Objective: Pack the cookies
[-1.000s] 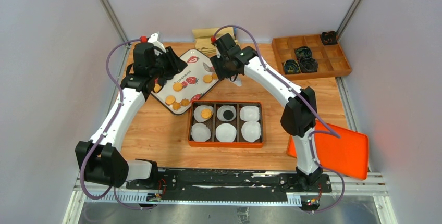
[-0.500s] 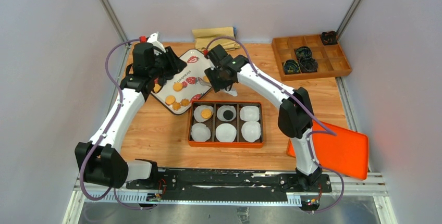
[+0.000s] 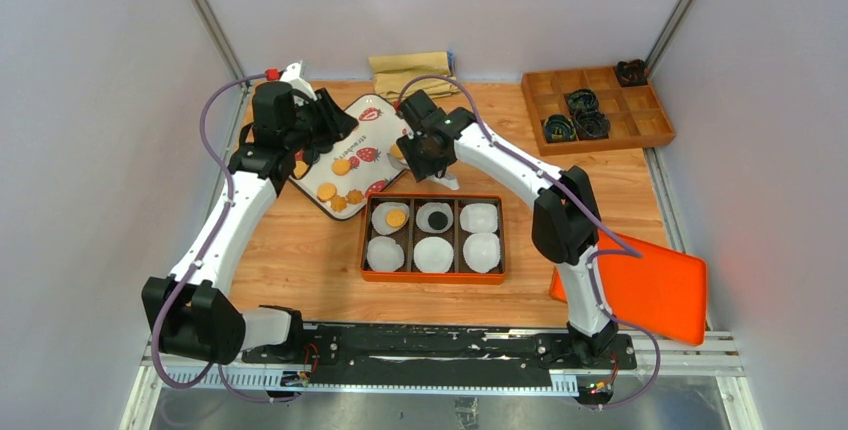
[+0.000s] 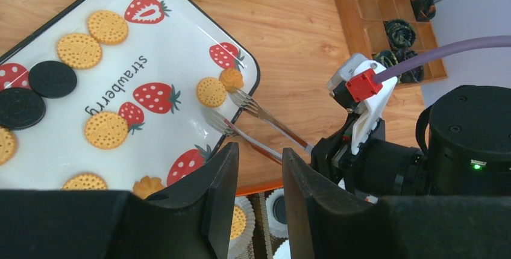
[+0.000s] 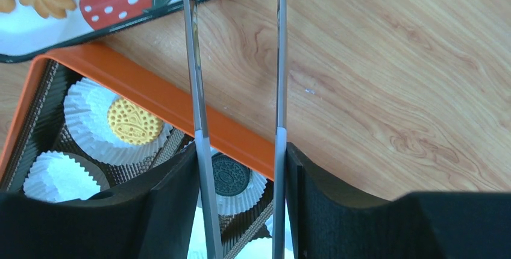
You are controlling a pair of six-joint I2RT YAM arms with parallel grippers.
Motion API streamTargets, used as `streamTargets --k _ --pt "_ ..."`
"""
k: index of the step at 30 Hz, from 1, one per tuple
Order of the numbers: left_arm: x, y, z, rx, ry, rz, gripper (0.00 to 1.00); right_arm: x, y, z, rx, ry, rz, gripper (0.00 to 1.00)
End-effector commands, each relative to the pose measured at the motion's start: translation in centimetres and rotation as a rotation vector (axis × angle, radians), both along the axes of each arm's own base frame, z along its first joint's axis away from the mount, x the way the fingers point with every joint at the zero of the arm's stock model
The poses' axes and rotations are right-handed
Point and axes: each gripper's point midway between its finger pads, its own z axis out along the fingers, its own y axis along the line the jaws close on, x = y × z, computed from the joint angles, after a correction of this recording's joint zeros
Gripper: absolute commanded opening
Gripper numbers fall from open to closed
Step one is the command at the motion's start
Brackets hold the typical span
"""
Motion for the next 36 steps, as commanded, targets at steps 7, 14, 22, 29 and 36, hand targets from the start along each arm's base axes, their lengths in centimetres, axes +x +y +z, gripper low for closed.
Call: streamTargets --k 7,14,22,29,36 --pt "-0.6 -0.3 1.8 -0.002 -0.055 -0.021 0.39 1.6 0.6 -0.5 -0.047 -0.015 -0.036 0.55" --pt "-0.6 -0.2 1.4 0.002 -0.045 -0.017 0.39 1.9 0.9 -1.3 -0.055 -0.003 -0.036 0.55" --pt "-0.6 -0.1 1.1 0.005 -0.040 -0.016 0.39 2.4 1.2 -0.8 -0.036 -0.017 -0.044 0.47" --pt "-0.6 -0.2 1.2 0.005 -0.042 -0.018 0.39 2.6 1.3 1.1 -0.003 -0.049 -0.052 0.33" --pt "-0.7 -0.4 1.4 -0.008 -0.045 -0.025 0.39 1.2 -0.9 5.3 0.015 -0.114 -0.080 0.29"
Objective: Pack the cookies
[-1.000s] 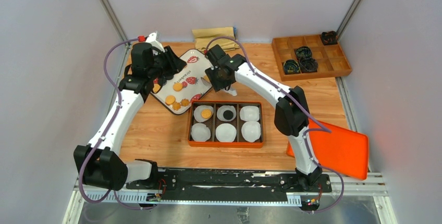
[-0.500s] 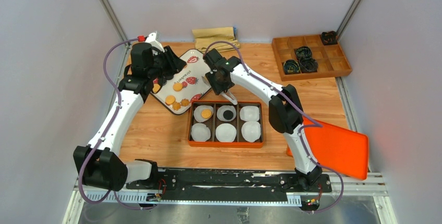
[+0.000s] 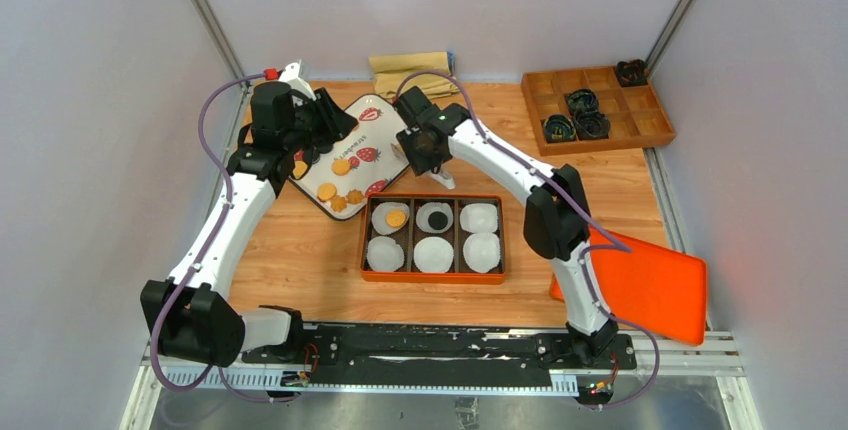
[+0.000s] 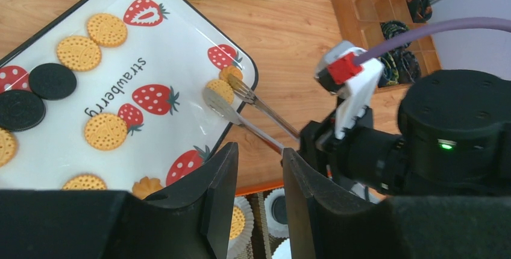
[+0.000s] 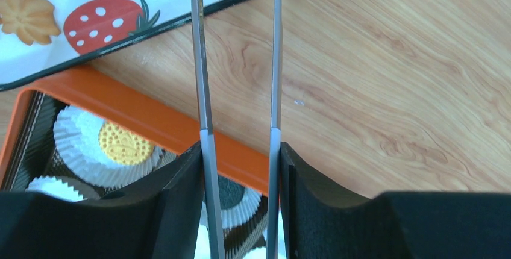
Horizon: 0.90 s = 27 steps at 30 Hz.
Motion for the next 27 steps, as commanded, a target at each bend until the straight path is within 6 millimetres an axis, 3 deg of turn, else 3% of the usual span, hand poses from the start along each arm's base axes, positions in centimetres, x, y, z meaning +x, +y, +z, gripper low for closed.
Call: streamTargets --k 1,7,10,14,20,27 --pt "-0.5 -0.4 0.8 -0.010 -0.030 -0.026 0.39 -1.4 -2.3 6.1 0.043 -0.093 -0.036 0.29" --pt "-0.3 -0.2 0.7 -0.003 -0.033 -0.008 0.38 -5.0 -5.5 9.7 0.076 -0.138 -0.056 0.26" --pt "-0.1 0.6 0.3 0.028 -0.023 0.025 0.38 -7.9 -7.6 10.1 0.058 -0.141 -0.063 0.26" --pt "-0.2 1.2 -0.6 0.055 0.004 0.055 0.37 -12.3 -10.5 9.7 0.048 -0.129 -0.078 0.27" --pt "-0.5 0.7 -0.4 0.030 0.002 0.034 0.37 -18.0 -13.0 8.0 0.061 -0.068 -0.106 0.27" --pt "-1.0 0.6 0.2 0.024 -0.011 0.025 0.38 -22.4 -15.9 6.2 0.007 -0.007 -0.156 0.27"
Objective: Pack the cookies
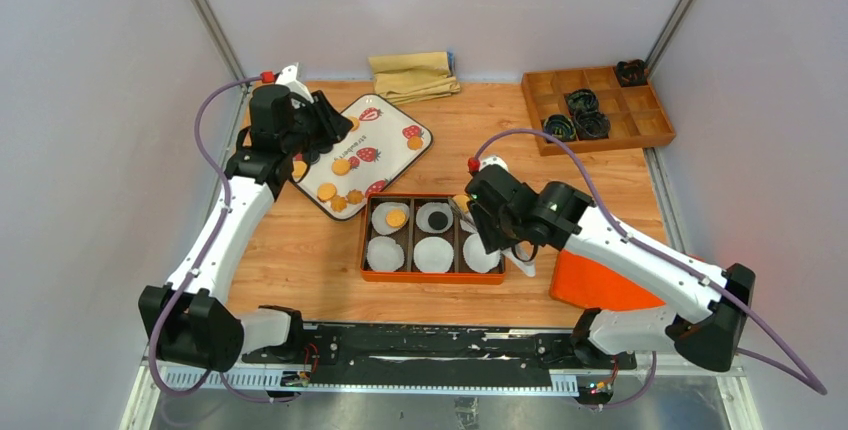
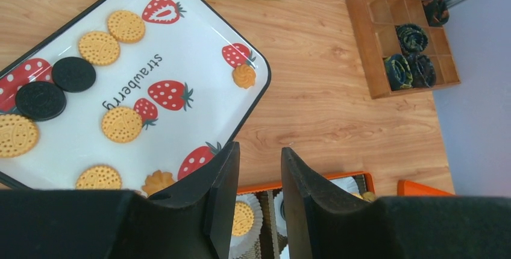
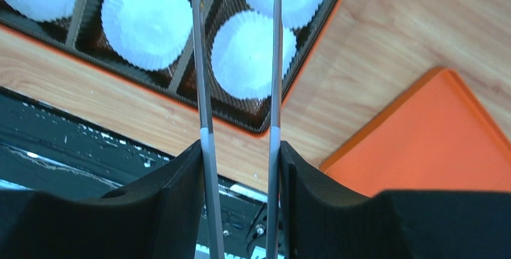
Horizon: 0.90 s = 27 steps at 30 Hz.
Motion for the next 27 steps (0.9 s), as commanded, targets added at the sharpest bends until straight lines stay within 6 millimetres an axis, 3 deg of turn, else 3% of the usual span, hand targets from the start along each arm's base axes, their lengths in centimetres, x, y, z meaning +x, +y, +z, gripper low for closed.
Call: streamTargets --k 1,5,10,16,23,27 --pt "-0.8 -0.3 0.8 -0.009 -0.022 -0.018 0.38 -2.4 -2.3 -0.8 -0.039 0.031 -0.082 0.27" --pt "-1.0 -0.5 1.0 -0.018 -0.029 -0.026 0.38 -3.1 -3.5 -1.6 -0.082 0.033 -0.106 0.27" --pt "-1.0 -0.8 1.1 -0.029 -0.035 -0.038 0.39 -2.4 -3.9 -2.2 -0.131 0.008 -0.123 0.28" --pt "-0.8 -0.8 1.0 -0.025 -0.033 -0.038 0.39 -1.2 -3.9 -2.4 -0.187 -0.024 -0.135 0.42" --pt "-0.8 -0.7 0.4 -0.019 -0.024 -0.039 0.39 -0.7 -3.8 -3.3 -0.236 -0.022 -0.133 0.45" --pt "-0.7 -0.7 0.4 -0.015 -0.022 -0.038 0.39 -0.4 -3.2 -3.2 -0.204 -0.031 -0.131 0.56"
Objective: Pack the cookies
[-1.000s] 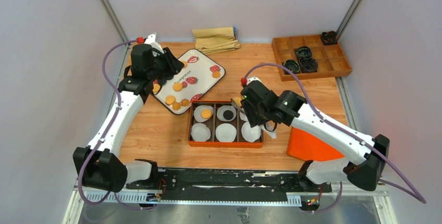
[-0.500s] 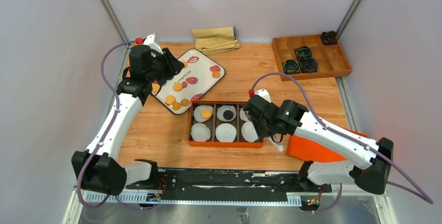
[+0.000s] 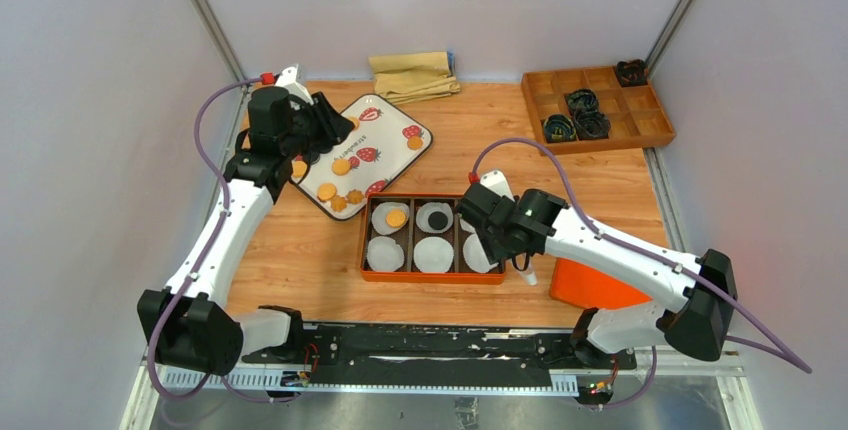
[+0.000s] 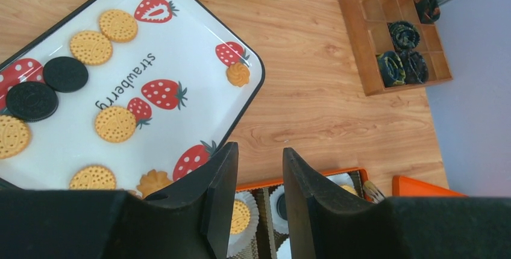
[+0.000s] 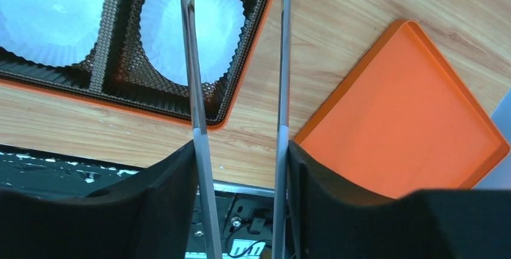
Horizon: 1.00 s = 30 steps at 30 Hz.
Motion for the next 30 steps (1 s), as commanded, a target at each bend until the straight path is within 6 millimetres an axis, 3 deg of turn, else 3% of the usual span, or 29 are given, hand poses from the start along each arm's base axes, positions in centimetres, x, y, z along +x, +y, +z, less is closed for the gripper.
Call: streamTargets --k 1,5,12,17,21,25,30 --pt "-0.2 -0.4 0.1 -0.001 -0.013 -0.019 0.40 0.8 0.5 0.6 0.020 -0.053 -0.005 0.60" --pt "-0.2 -0.4 0.3 -0.002 -0.018 -0.021 0.41 0.9 1.1 0.5 0.034 -0.047 0.004 0.69" --pt "-0.4 -0.4 0.6 0.001 -0.023 -0.023 0.41 1.1 1.6 1.3 0.071 -0.063 0.008 0.62" --pt "-0.6 -0.5 1.2 -0.005 -0.033 -0.028 0.41 0.2 2.1 0.2 0.082 -0.006 0.035 0.71" --pt "-0.9 -0.6 1.3 -0.013 -0.034 -0.035 0.41 -1.8 4.3 -1.4 0.160 0.086 0.106 0.73" --pt "-0.9 -0.7 1.3 -0.019 -0.036 -0.037 0.41 -2.4 6.8 -1.9 0.210 0.115 0.152 0.73" --pt "-1.2 -0.7 1.4 -0.015 -0.037 -0.044 0.41 -3.2 9.4 -3.8 0.215 0.189 0.189 0.66"
